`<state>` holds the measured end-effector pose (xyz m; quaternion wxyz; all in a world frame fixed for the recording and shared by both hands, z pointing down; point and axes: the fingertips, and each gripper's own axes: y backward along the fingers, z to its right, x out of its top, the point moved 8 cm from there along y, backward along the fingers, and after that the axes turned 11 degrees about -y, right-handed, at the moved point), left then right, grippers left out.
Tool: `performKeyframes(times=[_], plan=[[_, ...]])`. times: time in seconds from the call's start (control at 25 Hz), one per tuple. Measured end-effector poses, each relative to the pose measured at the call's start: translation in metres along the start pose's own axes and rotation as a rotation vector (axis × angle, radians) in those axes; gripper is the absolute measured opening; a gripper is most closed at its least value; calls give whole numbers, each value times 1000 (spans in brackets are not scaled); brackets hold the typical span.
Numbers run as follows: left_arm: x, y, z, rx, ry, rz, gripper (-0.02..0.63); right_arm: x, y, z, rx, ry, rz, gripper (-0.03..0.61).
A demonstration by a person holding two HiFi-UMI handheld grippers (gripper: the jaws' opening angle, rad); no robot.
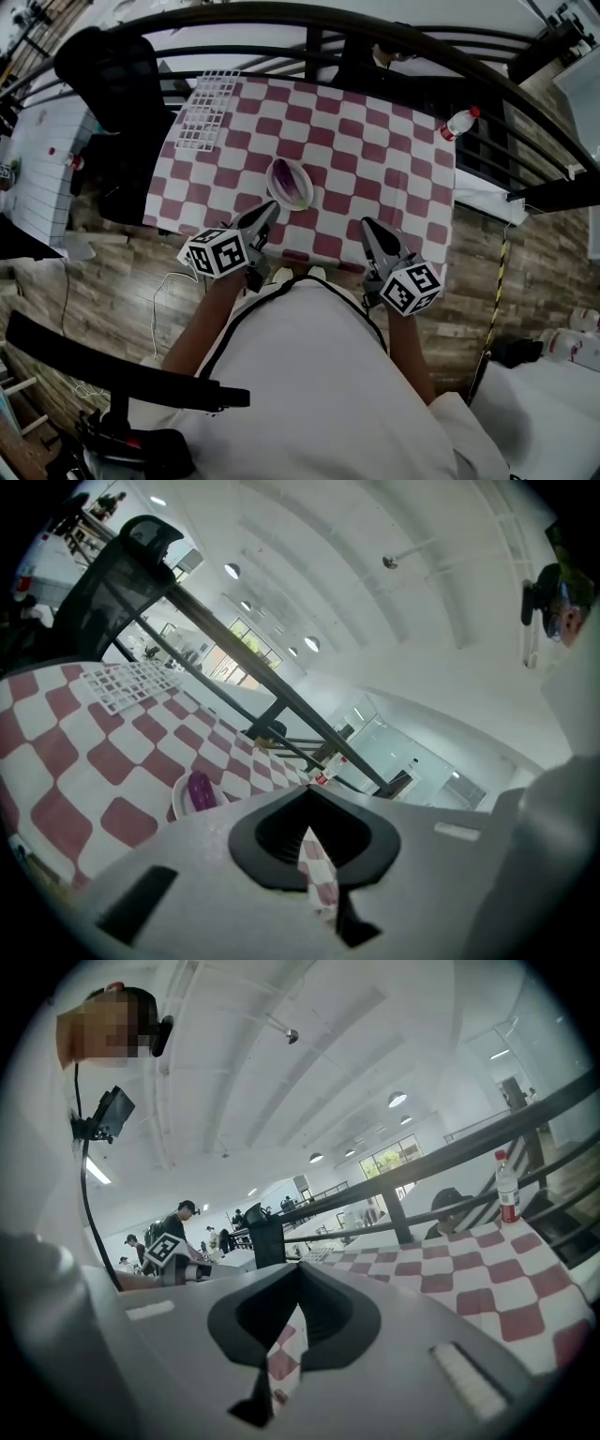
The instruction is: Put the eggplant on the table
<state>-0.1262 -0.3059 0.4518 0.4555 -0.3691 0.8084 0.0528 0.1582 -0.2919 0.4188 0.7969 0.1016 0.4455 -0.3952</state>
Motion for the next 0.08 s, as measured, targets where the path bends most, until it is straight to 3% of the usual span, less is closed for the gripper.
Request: performKeyframes(times=[0.08], plan=[[-6, 0, -4, -5, 46, 10, 3, -3, 2, 0, -2, -1, 0, 6]])
